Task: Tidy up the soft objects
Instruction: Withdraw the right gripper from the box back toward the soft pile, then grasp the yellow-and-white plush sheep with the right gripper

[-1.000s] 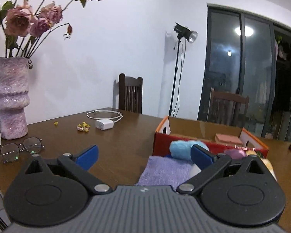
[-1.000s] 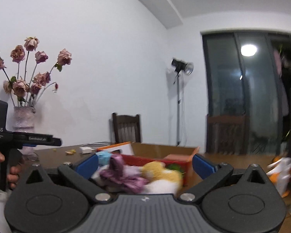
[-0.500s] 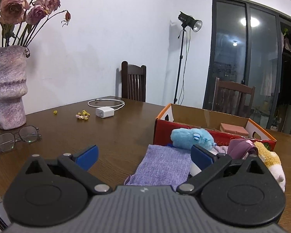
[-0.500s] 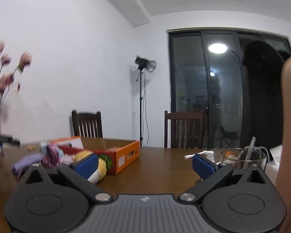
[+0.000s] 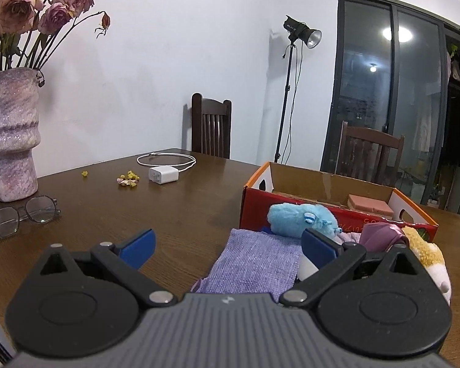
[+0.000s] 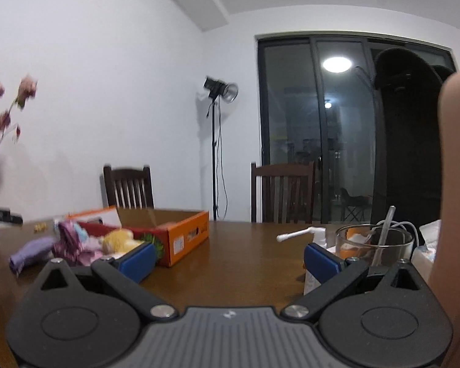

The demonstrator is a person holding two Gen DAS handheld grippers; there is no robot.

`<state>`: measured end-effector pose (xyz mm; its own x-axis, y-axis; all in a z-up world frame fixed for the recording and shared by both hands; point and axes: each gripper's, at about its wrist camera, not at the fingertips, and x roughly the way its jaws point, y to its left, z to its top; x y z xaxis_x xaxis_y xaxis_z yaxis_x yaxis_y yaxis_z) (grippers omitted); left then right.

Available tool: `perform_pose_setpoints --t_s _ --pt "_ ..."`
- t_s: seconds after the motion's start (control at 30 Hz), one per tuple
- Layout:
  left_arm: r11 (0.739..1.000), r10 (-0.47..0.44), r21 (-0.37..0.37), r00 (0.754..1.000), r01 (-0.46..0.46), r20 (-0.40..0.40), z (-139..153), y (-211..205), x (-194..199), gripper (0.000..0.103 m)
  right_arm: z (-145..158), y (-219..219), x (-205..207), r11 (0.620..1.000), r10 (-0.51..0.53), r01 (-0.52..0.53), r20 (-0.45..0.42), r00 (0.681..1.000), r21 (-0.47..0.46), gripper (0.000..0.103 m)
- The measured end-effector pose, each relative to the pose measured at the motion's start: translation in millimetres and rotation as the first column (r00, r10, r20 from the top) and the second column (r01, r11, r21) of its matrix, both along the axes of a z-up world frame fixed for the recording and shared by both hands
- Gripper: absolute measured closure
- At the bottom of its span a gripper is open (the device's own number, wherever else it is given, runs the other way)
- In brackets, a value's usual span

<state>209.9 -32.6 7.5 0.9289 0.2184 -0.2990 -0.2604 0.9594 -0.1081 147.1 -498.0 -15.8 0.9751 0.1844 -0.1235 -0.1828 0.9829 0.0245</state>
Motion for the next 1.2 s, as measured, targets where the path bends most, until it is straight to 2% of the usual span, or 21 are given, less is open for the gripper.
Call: perform_pose_setpoints --t_s 0.13,0.23,0.43,0.5,0.6,0.67,0.8,0.87,0.97,1.07,1.2 --pt "1.0 -0.001 -0.003 1.0 0.001 0.003 -1.1 1.6 -0.6 0.0 0.2 18.7 8.9 0.998 0.035 -0.037 -0.062 0.997 -0.042 0.0" --pt "1.0 -0.006 -0.01 1.0 0.006 0.005 0.7 5.5 0.2 0.0 0.7 32.8 10.8 0.996 0.075 -0.079 -0.068 0.995 -0.052 0.0" --pt "0.998 -0.063 -0.013 0.998 0.063 -0.001 1.8 9.7 7.1 0.0 16.2 76.8 22.1 0.97 0.239 -0.237 -0.036 0.97 0.056 0.0" --pt "0.995 -0.101 -0.009 0.995 0.101 -0.002 1.8 7.7 10.4 0.0 17.5 92.9 32.0 0.963 0.261 -0.257 -0.046 0.964 0.079 0.0" --pt "0.988 -0.158 0.001 0.987 0.158 0.003 2.3 3.3 14.8 0.0 18.0 113.8 54.3 0.965 0.235 -0.22 -0.099 0.967 0.141 0.0" --pt "0.98 -0.199 0.015 0.98 0.199 0.009 1.7 -0.6 16.5 0.0 16.1 128.0 75.0 0.966 0.207 -0.173 -0.177 0.962 0.193 0.0" --pt "0.965 -0.262 0.015 0.965 0.262 0.006 -1.5 -5.1 20.5 0.0 -1.8 147.7 115.3 0.974 0.144 -0.068 -0.352 0.925 0.218 0.001" --pt "0.958 -0.286 -0.003 0.958 0.286 -0.002 -3.5 -5.3 20.8 0.0 -14.5 154.5 131.2 0.973 0.122 -0.025 -0.414 0.902 0.231 0.006" --pt "0.948 -0.317 0.014 0.948 0.317 -0.01 -7.3 -7.4 18.9 0.0 -27.7 160.7 145.5 0.964 0.12 0.01 -0.47 0.875 0.265 0.02" --pt "0.937 -0.347 0.03 0.938 0.347 -0.006 -8.3 -11.8 14.2 0.0 -32.6 168.6 148.4 0.968 0.114 0.014 -0.487 0.866 0.252 0.046" --pt "0.921 -0.389 0.01 0.921 0.389 0.002 -10.7 -16.4 5.8 0.0 -28.0 172.3 132.8 0.983 0.066 0.028 -0.495 0.866 0.181 0.05"
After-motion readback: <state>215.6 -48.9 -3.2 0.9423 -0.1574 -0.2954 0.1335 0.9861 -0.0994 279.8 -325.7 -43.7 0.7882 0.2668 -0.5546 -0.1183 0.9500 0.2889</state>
